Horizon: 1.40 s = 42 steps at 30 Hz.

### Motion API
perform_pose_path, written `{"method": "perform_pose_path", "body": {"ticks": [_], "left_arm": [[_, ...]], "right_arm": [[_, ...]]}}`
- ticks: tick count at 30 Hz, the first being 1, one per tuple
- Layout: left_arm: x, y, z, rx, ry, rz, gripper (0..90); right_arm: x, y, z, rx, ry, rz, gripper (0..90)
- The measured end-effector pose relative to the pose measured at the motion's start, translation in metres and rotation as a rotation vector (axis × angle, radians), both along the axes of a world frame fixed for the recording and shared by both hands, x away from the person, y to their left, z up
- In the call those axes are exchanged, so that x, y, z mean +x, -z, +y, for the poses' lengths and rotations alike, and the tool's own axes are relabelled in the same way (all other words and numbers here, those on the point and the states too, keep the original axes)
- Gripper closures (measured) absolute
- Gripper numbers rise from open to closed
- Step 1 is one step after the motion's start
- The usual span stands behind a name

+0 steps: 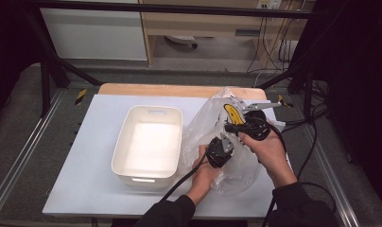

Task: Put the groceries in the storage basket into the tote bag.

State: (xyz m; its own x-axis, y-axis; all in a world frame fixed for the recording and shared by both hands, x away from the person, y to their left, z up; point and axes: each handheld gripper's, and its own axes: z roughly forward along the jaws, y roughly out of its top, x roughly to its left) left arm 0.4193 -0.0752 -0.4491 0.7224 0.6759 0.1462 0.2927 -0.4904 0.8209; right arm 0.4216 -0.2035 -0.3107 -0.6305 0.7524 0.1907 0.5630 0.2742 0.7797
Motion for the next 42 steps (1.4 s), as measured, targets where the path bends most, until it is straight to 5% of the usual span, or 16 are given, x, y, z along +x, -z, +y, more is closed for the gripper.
{"method": "perform_pose_path", "body": {"ticks": [5,7,11,18,31,42], "left_arm": [[0.001,0.008,0.000,0.023,0.000,0.062,68.1],[0.001,0.008,0.000,0.024,-0.011,0.057,68.1],[0.000,0.010,0.002,0.022,-0.006,0.128,65.5],[-0.025,0.001,0.022,0.008,-0.010,0.098,48.8],[-0.075,-0.031,0.069,-0.156,0.035,0.079,47.2],[-0.097,-0.053,0.092,-0.206,0.057,0.072,34.9]], "right_arm": [[-0.002,0.005,-0.002,0.002,0.004,0.010,90.0],[-0.002,0.008,-0.003,0.005,0.005,0.018,90.0],[-0.003,0.011,-0.005,0.010,0.008,0.026,90.0],[-0.003,0.014,-0.008,0.004,0.027,0.021,90.0],[-0.009,0.036,-0.009,0.000,0.064,0.024,90.0],[-0.014,0.063,-0.008,-0.004,0.062,0.040,90.0]]}}
